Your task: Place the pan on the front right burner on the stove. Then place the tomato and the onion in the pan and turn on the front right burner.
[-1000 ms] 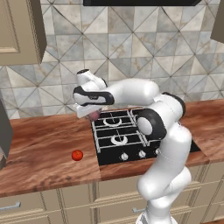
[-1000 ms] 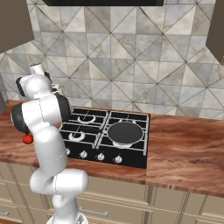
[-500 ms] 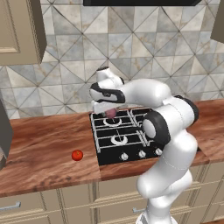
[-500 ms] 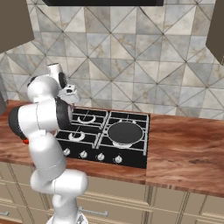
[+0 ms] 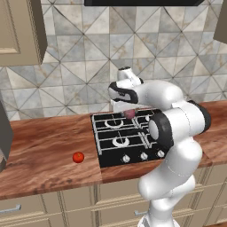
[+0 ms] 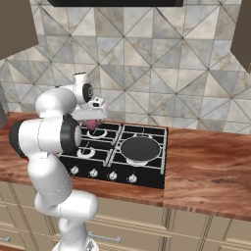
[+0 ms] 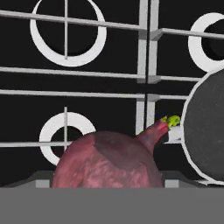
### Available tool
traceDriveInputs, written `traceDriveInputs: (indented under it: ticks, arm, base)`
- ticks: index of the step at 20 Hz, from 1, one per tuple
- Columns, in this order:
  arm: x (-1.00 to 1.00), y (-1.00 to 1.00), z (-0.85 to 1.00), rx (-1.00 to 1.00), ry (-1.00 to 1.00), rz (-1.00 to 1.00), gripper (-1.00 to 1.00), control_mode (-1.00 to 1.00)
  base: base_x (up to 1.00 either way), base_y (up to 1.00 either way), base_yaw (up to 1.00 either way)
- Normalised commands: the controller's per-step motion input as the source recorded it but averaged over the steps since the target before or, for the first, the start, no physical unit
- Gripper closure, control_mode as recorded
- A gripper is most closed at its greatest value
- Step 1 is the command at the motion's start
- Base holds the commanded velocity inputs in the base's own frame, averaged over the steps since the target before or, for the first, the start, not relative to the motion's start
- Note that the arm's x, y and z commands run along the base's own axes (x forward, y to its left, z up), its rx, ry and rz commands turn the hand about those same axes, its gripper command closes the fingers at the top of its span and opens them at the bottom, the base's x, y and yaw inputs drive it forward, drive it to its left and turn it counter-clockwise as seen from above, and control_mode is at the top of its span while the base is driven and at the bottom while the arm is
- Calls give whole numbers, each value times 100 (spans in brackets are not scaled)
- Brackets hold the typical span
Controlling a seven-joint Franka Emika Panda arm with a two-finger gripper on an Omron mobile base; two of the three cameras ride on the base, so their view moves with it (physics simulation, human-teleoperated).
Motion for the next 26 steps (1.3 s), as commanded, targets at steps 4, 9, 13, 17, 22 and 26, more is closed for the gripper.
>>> traceDriveInputs:
  ticks: [4,9,13,17,22,26]
  arm:
    - [0,-78,0,0,0,-15,100,-100]
    - [0,-72,0,0,0,-13,100,-100]
    - [0,-64,0,0,0,-11,100,-100]
    - [0,-59,-7,0,0,-9,100,-100]
    - [0,-58,-24,0,0,-6,100,-100]
    - [0,-53,-37,0,0,-3,100,-100]
  base:
    - [0,0,0]
    - [0,0,0]
    - [0,0,0]
    - [0,0,0]
    - [0,0,0]
    - [0,0,0]
